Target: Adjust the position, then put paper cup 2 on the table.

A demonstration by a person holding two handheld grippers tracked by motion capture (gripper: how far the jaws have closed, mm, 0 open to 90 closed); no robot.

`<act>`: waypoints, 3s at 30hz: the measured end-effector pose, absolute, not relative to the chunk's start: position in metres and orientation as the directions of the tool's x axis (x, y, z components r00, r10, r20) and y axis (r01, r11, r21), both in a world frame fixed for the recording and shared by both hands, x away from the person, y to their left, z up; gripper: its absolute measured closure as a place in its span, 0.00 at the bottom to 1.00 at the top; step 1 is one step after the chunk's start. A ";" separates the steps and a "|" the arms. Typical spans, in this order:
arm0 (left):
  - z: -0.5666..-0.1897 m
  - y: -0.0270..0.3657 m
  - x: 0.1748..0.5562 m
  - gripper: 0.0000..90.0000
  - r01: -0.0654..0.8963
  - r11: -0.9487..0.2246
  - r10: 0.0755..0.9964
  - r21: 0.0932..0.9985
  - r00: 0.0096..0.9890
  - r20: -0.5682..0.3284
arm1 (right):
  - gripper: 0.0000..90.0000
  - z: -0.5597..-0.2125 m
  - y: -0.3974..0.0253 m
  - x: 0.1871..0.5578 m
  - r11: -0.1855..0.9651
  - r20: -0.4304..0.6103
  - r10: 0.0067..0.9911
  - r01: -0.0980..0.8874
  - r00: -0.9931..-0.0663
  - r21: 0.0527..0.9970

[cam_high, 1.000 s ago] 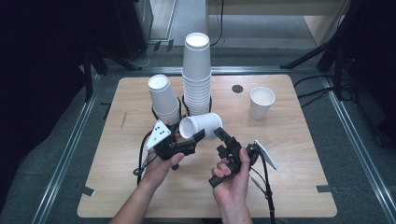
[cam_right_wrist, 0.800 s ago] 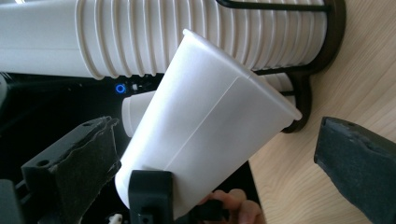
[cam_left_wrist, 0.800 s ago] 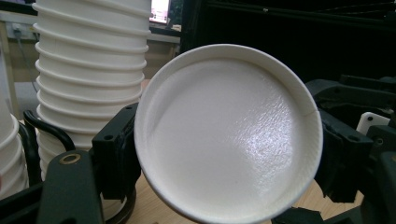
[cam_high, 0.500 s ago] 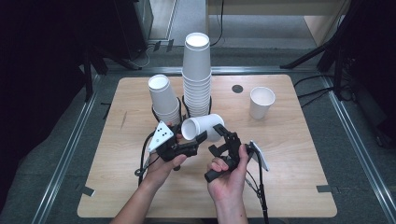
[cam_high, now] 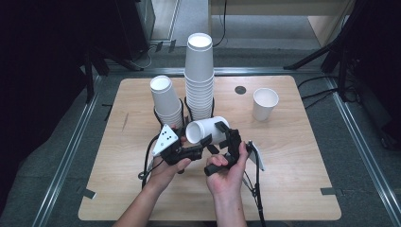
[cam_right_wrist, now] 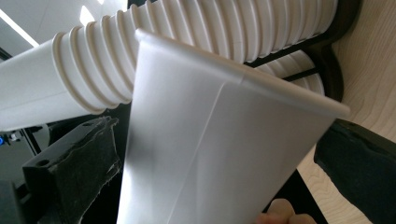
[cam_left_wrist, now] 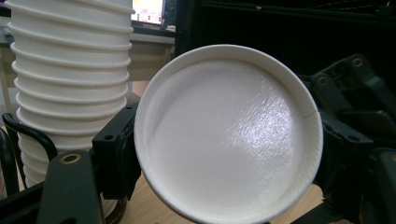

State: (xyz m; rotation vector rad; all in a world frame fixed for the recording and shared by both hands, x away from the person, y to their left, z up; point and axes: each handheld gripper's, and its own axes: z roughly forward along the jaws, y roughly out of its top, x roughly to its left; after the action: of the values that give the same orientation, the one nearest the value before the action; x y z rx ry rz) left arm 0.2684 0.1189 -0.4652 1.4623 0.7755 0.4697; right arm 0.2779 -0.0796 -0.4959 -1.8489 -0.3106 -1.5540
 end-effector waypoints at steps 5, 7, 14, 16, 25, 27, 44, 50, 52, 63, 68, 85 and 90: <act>-0.465 0.119 0.269 0.25 0.176 0.082 0.709 0.981 0.682 -0.181 | 0.00 -0.502 -0.077 0.284 -0.729 0.931 -0.255 0.581 0.260 -0.362; -0.466 0.118 0.269 0.25 0.180 0.080 0.705 0.980 0.685 -0.184 | 0.00 -0.503 -0.076 0.287 -0.723 0.930 -0.261 0.585 0.260 -0.367; -0.468 0.119 0.269 0.25 0.190 0.072 0.702 0.979 0.688 -0.185 | 0.00 -0.508 -0.073 0.293 -0.713 0.929 -0.271 0.595 0.252 -0.370; -0.468 0.120 0.269 0.25 0.191 0.071 0.701 0.979 0.689 -0.185 | 0.00 -0.510 -0.073 0.294 -0.711 0.928 -0.280 0.596 0.246 -0.372; -0.468 0.119 0.269 0.25 0.195 0.074 0.698 0.978 0.691 -0.190 | 0.07 -0.509 -0.072 0.293 -0.727 0.934 -0.281 0.586 0.222 -0.358; -0.468 0.119 0.269 0.25 0.197 0.072 0.698 0.978 0.690 -0.191 | 0.09 -0.509 -0.072 0.292 -0.731 0.936 -0.280 0.585 0.213 -0.351; -0.461 0.127 0.268 0.12 0.274 0.088 0.653 0.958 0.710 -0.263 | 0.15 -0.505 -0.076 0.288 -0.782 0.968 -0.223 0.572 0.111 -0.246; -0.458 0.129 0.267 0.01 0.282 0.107 0.664 0.953 0.693 -0.280 | 0.16 -0.498 -0.083 0.287 -0.835 0.990 -0.128 0.533 0.055 -0.137; -0.457 0.130 0.268 0.01 0.287 0.088 0.673 0.954 0.689 -0.269 | 0.16 -0.496 -0.086 0.286 -0.845 0.994 -0.103 0.524 0.040 -0.109; -0.455 0.137 0.269 0.00 0.315 0.082 0.685 0.946 0.672 -0.283 | 0.16 -0.479 -0.106 0.282 -0.895 0.980 0.187 0.400 -0.063 0.196; -0.455 0.138 0.269 0.00 0.320 0.064 0.702 0.945 0.658 -0.271 | 0.16 -0.469 -0.117 0.279 -0.869 0.935 0.341 0.346 -0.099 0.354; -0.448 0.145 0.272 0.01 0.325 0.075 0.729 0.943 0.627 -0.274 | 0.16 -0.439 -0.132 0.278 -0.593 0.618 0.768 0.179 -0.166 0.785; -0.449 0.150 0.273 0.01 0.338 0.094 0.726 0.937 0.621 -0.296 | 0.16 -0.432 -0.134 0.276 -0.477 0.493 0.851 0.125 -0.183 0.870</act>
State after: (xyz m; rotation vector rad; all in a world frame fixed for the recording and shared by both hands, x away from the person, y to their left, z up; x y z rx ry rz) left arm 0.2727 0.1504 -0.4493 1.5065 0.9347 0.3614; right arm 0.2760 -0.1344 -0.4324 -2.2206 -1.6495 -2.4815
